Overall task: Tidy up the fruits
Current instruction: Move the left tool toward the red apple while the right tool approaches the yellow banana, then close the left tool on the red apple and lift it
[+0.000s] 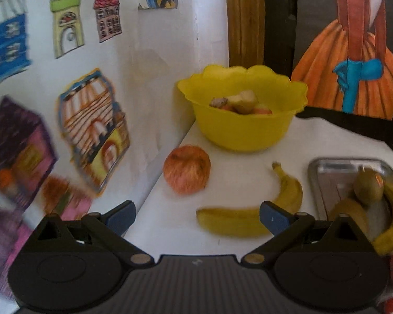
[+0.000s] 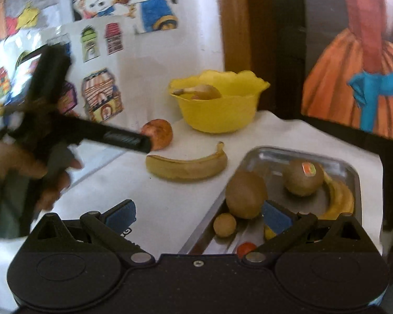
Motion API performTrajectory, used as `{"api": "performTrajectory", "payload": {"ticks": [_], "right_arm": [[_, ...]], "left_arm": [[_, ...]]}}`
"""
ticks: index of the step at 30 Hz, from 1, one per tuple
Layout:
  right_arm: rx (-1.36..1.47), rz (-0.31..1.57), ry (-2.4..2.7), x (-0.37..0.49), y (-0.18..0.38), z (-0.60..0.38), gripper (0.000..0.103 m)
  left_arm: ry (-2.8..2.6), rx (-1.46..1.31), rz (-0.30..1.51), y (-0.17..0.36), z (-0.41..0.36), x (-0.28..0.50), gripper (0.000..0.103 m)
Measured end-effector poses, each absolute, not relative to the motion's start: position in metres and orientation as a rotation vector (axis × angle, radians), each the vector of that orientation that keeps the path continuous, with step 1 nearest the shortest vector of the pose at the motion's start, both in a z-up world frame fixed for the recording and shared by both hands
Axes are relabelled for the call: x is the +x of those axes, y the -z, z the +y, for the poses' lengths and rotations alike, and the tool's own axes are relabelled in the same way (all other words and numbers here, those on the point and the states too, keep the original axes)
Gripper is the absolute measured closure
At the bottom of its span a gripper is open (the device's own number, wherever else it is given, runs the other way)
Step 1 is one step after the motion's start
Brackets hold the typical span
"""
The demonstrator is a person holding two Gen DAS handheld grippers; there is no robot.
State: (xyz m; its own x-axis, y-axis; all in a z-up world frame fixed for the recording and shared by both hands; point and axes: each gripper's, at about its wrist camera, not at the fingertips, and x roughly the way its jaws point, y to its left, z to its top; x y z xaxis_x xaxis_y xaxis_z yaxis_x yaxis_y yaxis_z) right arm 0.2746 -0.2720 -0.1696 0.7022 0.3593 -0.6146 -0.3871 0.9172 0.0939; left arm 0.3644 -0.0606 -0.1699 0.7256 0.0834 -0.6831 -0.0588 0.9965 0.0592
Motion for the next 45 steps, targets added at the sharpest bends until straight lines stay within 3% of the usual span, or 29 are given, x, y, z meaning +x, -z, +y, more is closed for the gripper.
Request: {"api": "performTrajectory", "payload": {"ticks": [21,28,33,45], "right_arm": [[-0.297,0.742,-0.547,0.379,0.200,-0.220,0.005],[-0.242,0.743,-0.471,0.386,0.205,-0.213,0.008],[-0.191,0.735,-0.407,0.390,0.205,-0.216,0.016],[-0.099,0.745,-0.364,0.429,0.216,-0.231,0.019]], "left_arm": [[0.039,0.106,0.799,0.213,-0.047,0.451,0.001],[0.032,0.129,0.816,0.218,-0.052,0.461,0.002],[-0.001,0.134,0.830,0.219,-0.051,0.467,0.010],[-0.020,0.128,0.873,0.225,-0.048,0.471,0.017]]}}
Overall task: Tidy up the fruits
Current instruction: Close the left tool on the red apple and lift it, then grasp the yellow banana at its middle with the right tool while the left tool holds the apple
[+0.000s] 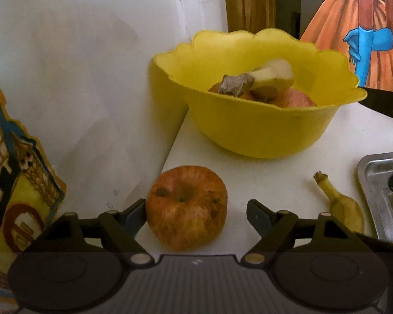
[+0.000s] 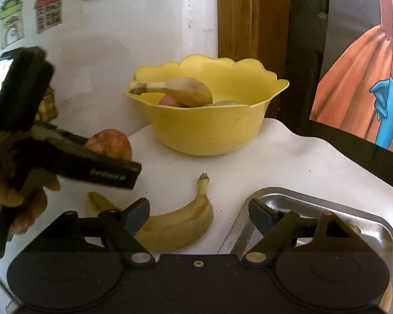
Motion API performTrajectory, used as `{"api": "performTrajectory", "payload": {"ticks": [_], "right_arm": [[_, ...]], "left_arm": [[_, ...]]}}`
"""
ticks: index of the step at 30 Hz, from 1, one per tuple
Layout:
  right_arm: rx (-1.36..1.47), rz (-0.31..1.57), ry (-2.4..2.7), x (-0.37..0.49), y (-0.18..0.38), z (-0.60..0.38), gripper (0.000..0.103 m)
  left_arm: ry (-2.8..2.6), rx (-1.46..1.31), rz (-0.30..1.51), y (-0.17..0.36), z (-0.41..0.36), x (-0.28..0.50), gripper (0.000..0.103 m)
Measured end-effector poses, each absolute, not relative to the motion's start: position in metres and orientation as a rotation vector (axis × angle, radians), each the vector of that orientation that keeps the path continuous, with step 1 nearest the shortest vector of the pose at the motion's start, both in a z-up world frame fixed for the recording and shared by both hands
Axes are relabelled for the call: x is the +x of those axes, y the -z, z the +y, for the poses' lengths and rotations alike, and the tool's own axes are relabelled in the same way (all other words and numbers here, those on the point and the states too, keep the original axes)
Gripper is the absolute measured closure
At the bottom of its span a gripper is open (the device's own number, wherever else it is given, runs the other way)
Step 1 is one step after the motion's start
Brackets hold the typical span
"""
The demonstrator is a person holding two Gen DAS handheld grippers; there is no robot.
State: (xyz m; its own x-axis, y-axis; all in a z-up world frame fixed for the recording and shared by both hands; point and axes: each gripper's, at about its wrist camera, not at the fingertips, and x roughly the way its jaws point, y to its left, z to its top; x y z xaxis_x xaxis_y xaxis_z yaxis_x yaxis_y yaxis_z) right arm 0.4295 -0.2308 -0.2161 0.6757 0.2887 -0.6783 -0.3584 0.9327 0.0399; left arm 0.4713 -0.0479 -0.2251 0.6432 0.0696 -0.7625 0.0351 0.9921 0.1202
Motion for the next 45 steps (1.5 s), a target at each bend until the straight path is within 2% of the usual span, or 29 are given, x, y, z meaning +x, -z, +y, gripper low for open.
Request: {"api": "performTrajectory", "payload": {"ticks": [5,7,10,13,17,31,45], "right_arm": [[-0.126,0.766,-0.375,0.444,0.223,-0.225,0.028],[-0.122,0.780,-0.384,0.449,0.225,-0.224,0.032],[-0.135,0.807,-0.385,0.455,0.229,-0.218,0.038],[-0.138,0.835,-0.373,0.460,0.231,-0.212,0.042],[-0.145,0.851,-0.372,0.463,0.234,-0.204,0.052],[-0.260,0.817,-0.514,0.439,0.229,-0.195,0.053],[-0.389,0.800,-0.740,0.365,0.222,-0.180,0.053]], "left_arm": [[-0.031,0.117,0.885,0.225,-0.049,0.476,0.016],[-0.045,0.103,0.879,0.224,-0.048,0.476,0.020],[-0.075,0.067,0.881,0.224,-0.043,0.482,0.032],[-0.077,0.044,0.888,0.223,-0.041,0.486,0.033],[-0.072,0.045,0.886,0.224,-0.041,0.485,0.034],[-0.057,-0.018,0.887,0.222,-0.028,0.448,0.034],[0.013,-0.040,0.948,0.218,-0.012,0.373,0.034]]}}
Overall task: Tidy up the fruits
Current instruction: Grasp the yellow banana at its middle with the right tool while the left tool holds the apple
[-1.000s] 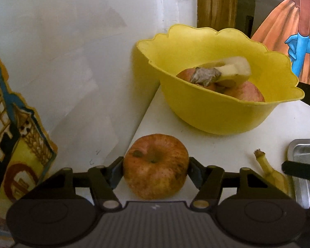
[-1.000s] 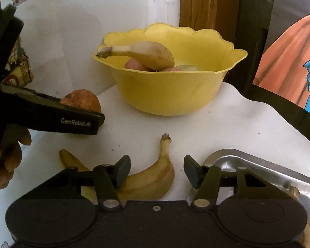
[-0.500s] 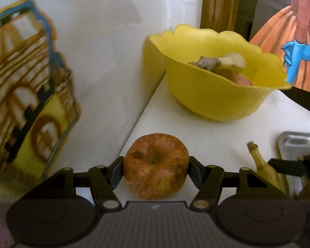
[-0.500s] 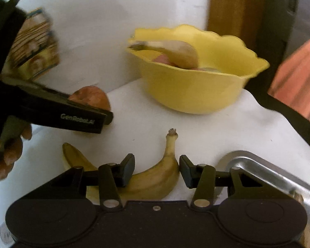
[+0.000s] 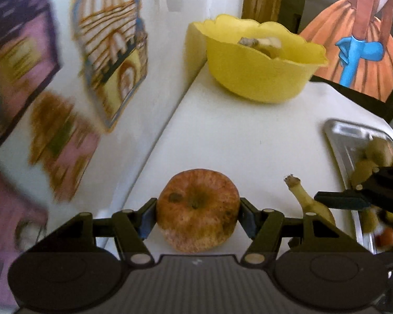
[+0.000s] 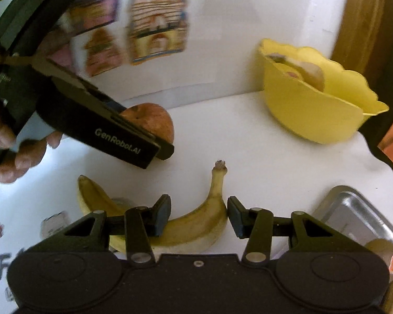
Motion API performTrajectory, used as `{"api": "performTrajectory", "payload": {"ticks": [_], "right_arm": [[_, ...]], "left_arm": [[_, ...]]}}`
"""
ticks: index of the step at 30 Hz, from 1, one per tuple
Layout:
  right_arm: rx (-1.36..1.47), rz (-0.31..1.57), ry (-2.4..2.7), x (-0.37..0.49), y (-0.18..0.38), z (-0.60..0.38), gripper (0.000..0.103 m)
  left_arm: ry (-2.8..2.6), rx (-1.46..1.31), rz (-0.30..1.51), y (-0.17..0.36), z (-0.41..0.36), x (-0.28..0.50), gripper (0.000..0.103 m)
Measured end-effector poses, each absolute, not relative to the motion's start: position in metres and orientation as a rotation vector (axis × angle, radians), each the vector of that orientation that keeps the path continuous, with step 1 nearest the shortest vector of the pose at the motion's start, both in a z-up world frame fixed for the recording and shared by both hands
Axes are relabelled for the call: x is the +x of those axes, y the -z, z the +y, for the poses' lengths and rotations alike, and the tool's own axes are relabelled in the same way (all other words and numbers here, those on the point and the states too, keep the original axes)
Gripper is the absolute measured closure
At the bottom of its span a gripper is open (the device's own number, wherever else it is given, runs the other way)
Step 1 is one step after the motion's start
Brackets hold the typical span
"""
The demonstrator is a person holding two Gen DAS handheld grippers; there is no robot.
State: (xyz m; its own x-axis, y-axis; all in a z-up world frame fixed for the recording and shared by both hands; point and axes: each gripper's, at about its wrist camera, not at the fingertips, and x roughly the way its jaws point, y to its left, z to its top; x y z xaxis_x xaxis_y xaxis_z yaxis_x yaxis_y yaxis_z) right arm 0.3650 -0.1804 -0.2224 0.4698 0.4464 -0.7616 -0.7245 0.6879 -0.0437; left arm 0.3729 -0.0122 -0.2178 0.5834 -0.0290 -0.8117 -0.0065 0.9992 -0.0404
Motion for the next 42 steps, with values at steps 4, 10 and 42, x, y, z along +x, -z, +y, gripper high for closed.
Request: {"api": "performTrajectory", "payload": {"ticks": [4,10,42], "right_arm": [[-0.420,0.800,-0.799,0.338,0.220,-0.176,0.053],[-0.376,0.816,-0.711,0.307,0.220,-0.173,0.048],[-0.173,0.974,-0.412,0.265,0.224,-0.165,0.039]], "left_arm": [[0.028,-0.026,0.980,0.216,-0.011,0.354,0.034],[0.025,-0.015,0.994,0.212,-0.011,0.319,0.034],[0.004,-0.023,0.978,0.210,-0.002,0.284,0.034]]}}
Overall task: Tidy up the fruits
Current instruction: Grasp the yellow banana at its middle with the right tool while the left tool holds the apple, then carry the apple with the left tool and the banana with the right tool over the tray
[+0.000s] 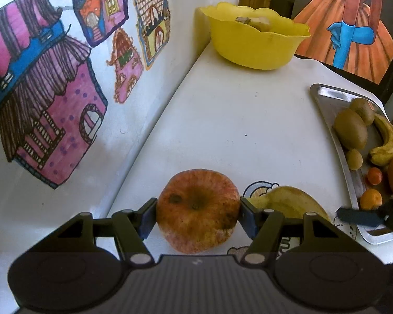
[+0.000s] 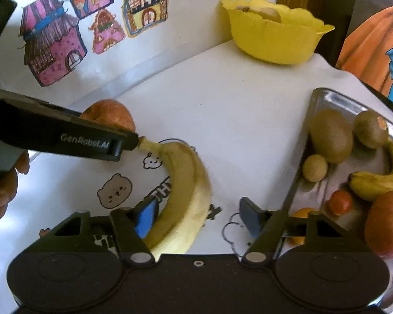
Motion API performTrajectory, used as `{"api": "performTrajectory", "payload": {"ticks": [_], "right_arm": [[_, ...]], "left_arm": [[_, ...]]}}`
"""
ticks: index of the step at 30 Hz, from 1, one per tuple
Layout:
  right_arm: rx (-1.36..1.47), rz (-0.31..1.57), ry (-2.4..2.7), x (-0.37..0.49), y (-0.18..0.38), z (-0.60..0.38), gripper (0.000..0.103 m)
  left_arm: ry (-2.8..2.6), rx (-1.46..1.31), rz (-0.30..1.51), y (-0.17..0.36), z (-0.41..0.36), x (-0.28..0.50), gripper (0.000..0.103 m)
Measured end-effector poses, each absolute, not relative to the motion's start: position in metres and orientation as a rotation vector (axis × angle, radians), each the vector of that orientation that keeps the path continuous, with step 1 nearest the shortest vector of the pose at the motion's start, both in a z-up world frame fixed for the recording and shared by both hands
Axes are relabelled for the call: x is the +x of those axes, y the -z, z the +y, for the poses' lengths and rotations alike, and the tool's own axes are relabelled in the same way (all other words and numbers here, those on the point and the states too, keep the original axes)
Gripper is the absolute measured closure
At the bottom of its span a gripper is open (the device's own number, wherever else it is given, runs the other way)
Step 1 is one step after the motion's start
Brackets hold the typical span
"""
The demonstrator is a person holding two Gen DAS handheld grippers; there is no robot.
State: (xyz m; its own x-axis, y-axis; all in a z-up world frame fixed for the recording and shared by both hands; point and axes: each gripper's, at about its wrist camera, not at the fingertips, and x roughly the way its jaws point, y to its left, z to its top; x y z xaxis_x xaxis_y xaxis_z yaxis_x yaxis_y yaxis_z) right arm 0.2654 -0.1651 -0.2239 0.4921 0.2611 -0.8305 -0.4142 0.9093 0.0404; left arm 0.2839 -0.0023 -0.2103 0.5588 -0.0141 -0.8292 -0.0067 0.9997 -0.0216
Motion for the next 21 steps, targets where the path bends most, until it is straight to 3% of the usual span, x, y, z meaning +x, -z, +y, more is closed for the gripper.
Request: {"api": "performTrajectory", "payload": {"ticks": [12,17,19,21], "right_arm": [[-0.106,0.849,-0.238,0.241,0.236,-0.153,0.039],[-0.059,0.790,-0.232,0.232,0.241,-0.159,0.040],[-0.042,0.767,-0.236,0.229,0.241,-0.160,0.045],[-0.029,0.754,-0.251,0.227,0.242,-0.160,0.059]], "left_arm": [[-0.005,-0.049,0.960,0.221,-0.003,0.282,0.030],[0.000,-0.067,0.942,0.223,-0.003,0.275,0.036],[-0.007,-0.068,0.928,0.223,-0.005,0.271,0.035],[-0.017,-0.071,0.922,0.223,-0.007,0.269,0.035]]}}
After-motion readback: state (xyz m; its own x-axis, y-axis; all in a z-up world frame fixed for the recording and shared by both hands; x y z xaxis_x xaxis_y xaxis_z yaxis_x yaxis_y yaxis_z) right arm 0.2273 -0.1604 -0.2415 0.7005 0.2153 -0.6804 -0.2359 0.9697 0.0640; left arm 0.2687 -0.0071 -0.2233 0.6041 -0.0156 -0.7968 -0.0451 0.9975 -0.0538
